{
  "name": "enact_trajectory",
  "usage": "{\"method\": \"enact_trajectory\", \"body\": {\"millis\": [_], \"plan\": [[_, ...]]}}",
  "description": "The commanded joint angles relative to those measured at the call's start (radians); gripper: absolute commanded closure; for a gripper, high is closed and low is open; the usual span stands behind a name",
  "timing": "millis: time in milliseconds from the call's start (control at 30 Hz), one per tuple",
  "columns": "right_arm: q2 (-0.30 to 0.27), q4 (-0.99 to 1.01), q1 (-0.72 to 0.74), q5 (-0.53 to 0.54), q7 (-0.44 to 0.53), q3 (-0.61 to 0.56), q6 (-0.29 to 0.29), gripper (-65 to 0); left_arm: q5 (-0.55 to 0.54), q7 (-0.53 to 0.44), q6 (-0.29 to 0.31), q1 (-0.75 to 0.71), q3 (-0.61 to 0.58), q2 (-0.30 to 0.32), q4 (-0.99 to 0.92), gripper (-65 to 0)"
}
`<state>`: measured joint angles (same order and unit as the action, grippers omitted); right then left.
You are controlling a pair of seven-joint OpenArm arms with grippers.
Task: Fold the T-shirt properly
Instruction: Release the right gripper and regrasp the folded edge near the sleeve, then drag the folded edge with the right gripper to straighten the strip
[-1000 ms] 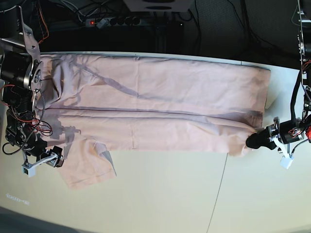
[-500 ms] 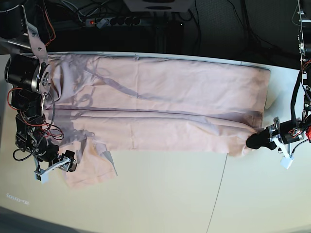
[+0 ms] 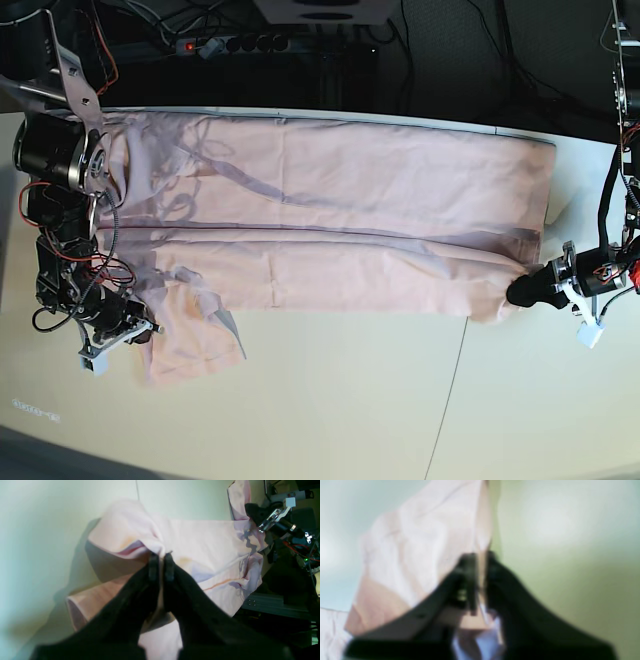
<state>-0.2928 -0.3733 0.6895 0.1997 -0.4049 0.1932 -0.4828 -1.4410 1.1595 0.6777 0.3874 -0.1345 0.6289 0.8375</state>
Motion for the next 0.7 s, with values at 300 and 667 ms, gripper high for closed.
{"method": "enact_trajectory", "body": {"millis": [300, 667], "plan": [[-0.005, -0.079, -0.044, -0.118, -0.049, -0.003, -0.09, 0.0, -0.021, -0.005, 0.02, 0.023, 0.008, 0.02, 0.014, 0.0], [-0.061, -0.577, -0.356, 0.044, -0.067, -0.003, -0.09, 0.0, -0.027, 0.016, 0.02, -0.041, 0.008, 0.077, 0.156, 0.0]]}}
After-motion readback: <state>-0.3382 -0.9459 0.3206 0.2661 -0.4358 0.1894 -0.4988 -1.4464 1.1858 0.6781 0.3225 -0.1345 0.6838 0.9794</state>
